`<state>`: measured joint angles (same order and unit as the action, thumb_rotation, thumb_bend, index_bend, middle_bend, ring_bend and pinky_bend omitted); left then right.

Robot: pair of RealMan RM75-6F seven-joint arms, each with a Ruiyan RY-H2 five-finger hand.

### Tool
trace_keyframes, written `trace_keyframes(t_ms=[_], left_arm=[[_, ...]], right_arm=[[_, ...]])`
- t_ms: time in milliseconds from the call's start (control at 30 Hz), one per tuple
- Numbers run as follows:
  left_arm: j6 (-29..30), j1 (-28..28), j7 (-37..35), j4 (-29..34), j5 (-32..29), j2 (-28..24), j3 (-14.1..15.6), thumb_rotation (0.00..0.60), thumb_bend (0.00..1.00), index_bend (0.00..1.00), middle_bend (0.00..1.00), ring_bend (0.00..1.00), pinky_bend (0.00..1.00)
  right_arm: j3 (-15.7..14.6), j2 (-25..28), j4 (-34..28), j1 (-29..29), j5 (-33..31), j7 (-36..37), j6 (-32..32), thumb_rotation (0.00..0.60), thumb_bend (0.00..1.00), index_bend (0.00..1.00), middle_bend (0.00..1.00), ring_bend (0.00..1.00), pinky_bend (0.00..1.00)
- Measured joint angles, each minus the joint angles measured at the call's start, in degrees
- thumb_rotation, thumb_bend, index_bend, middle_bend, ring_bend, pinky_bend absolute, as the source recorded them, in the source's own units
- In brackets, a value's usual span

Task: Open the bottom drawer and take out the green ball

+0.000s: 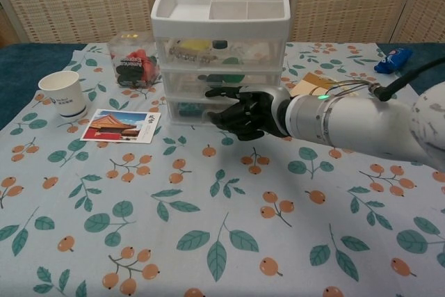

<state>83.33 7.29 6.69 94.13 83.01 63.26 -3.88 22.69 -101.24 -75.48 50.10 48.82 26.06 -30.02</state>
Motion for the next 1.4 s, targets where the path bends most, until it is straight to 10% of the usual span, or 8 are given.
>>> trace_keyframes(t_ms=[1067, 1400], left_arm=[[0.16, -0.41, -0.02, 0.10, -0.32, -0.26, 0.31, 0.600, 0.13, 0.00, 0.00, 0.03, 0.07], [0.40, -0.55, -0.23, 0.15, -0.05, -0.28, 0.41, 0.600, 0.13, 0.00, 0.00, 0.03, 0.07]], right_arm=[[-1.10, 0.08, -2.07, -2.25, 4.29, 0.49, 0.25, 0.600, 0.57, 0.17, 0.82, 0.94, 1.00], [-2.51, 2.90, -6.37, -4.17, 6.42, 0.02, -0.96, 0.600, 0.58, 0.00, 0.81, 0.94, 1.00]])
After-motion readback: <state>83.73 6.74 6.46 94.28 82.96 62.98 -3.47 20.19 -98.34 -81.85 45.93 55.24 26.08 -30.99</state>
